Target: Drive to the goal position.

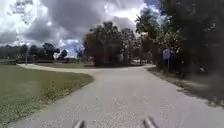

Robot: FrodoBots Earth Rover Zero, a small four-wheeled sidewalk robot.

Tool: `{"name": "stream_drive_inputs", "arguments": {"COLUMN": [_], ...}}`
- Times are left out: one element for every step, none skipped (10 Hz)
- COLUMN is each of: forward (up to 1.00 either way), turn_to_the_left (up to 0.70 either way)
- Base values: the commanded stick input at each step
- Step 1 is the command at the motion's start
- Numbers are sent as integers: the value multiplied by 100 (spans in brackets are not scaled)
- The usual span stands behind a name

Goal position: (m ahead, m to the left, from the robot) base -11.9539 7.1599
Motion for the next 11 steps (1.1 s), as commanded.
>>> {"name": "stream_drive_inputs", "arguments": {"forward": [0, 0, 0, 0, 0, 0, 0, 0, 0, 0, 0], "turn_to_the_left": [70, 70, 70, 70, 70, 70, 70, 70, 70, 70, 70]}}
